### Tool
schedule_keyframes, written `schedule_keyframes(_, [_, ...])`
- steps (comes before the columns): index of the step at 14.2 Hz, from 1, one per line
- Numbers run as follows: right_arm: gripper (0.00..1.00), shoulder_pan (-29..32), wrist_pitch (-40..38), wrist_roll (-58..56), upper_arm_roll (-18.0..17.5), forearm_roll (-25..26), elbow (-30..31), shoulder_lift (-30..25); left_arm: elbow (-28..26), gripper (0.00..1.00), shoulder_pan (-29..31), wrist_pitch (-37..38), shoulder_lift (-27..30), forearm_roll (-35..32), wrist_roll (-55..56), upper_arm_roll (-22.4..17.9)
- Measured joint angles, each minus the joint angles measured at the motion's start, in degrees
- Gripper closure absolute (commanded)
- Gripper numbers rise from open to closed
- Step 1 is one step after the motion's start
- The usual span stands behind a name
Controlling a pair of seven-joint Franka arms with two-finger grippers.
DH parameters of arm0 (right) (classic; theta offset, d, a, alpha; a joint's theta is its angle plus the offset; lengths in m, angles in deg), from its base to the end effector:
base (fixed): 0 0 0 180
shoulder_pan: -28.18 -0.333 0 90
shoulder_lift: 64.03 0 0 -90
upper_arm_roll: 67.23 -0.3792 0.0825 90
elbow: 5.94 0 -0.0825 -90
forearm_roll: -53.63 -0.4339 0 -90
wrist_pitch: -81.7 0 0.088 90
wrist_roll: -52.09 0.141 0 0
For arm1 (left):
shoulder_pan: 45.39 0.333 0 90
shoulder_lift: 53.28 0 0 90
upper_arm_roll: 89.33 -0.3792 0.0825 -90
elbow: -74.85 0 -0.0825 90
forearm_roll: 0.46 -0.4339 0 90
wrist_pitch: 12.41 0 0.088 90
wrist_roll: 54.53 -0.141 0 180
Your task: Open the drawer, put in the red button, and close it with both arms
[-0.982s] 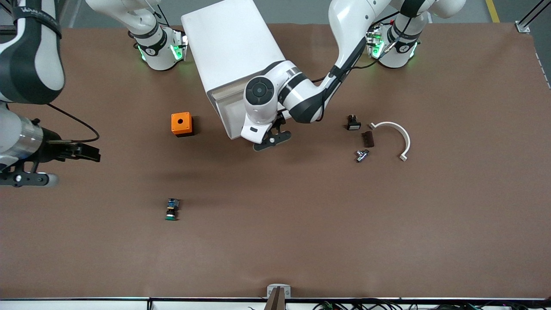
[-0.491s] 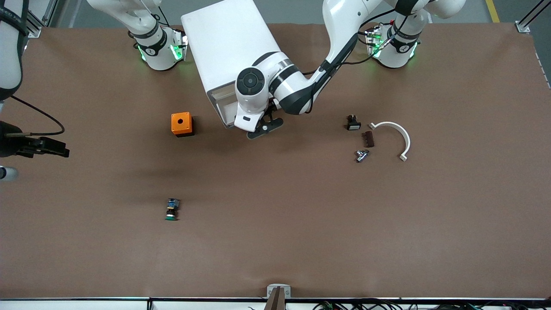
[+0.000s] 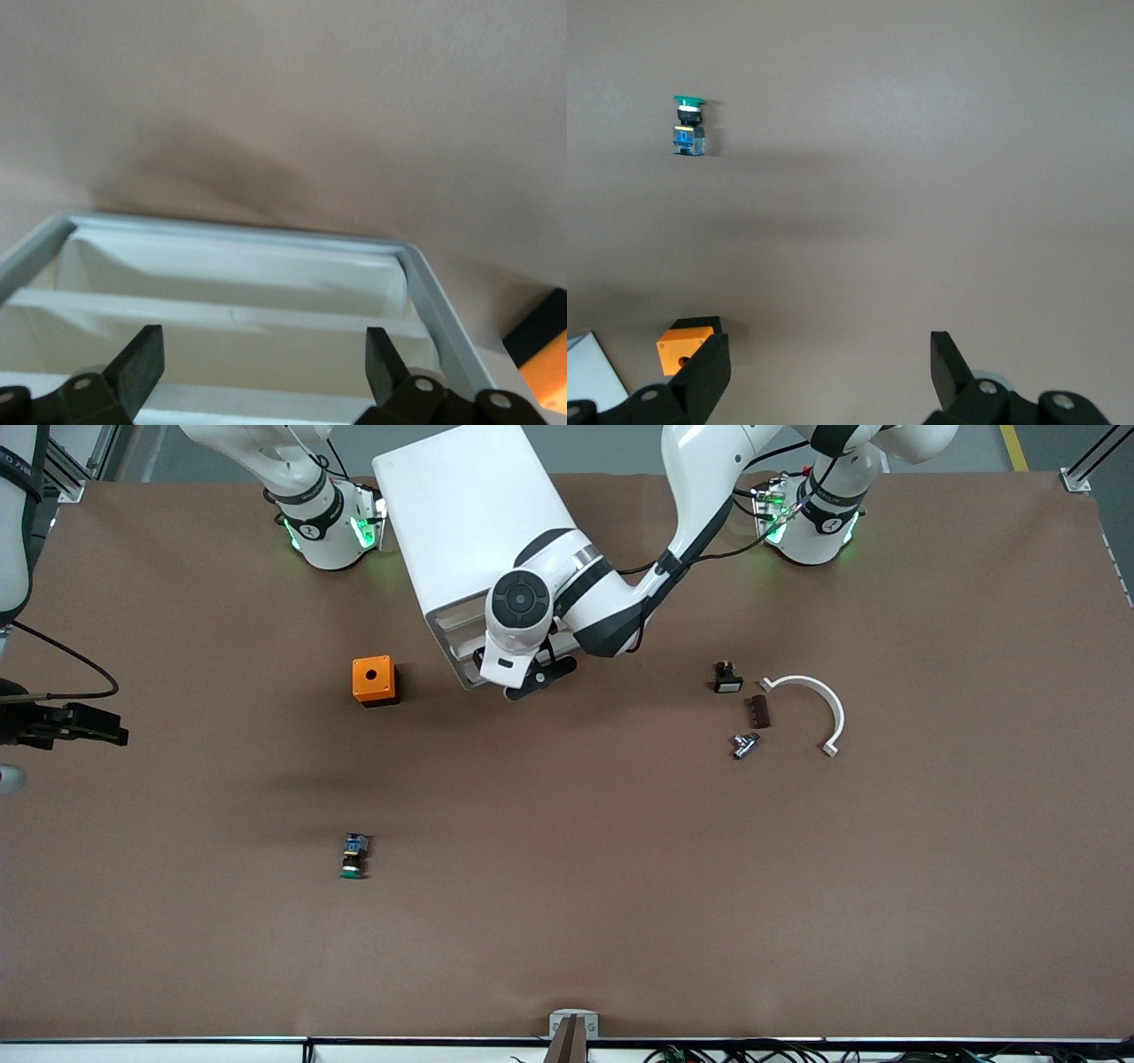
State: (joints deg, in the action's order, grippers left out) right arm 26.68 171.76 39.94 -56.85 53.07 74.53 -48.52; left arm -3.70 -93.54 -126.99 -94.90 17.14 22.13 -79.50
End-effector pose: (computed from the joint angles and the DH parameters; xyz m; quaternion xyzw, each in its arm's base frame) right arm 0.6873 -0.0901 0.5664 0.9981 0.0303 -0.0521 0.0100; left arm 0.4284 -0.6842 0.2792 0.9490 0.2454 -0.1951 0.0335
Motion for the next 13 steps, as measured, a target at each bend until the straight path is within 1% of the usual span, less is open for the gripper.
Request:
schedule_keyframes(4, [0.0, 1.34, 0.0, -1.81, 0.01, 0.08, 0.01, 0.0, -1.56, 0.0, 0.01, -0.63, 0.0, 4.43, -0.01, 0.01])
schedule_keyframes(9, [0.0, 1.34, 0.0, -2.3, -0.22, 0.1, -0.28, -0.02, -1.83, 0.0, 0.19, -1.1, 0.01, 5.03, -0.09, 0.02])
schedule_keyframes(13, [0.0, 1.35, -0.58, -2.4, -0.17, 0.1, -2.18, -0.46, -1.66, 0.0, 1.63, -1.71, 1.09, 5.07, -1.23, -0.08])
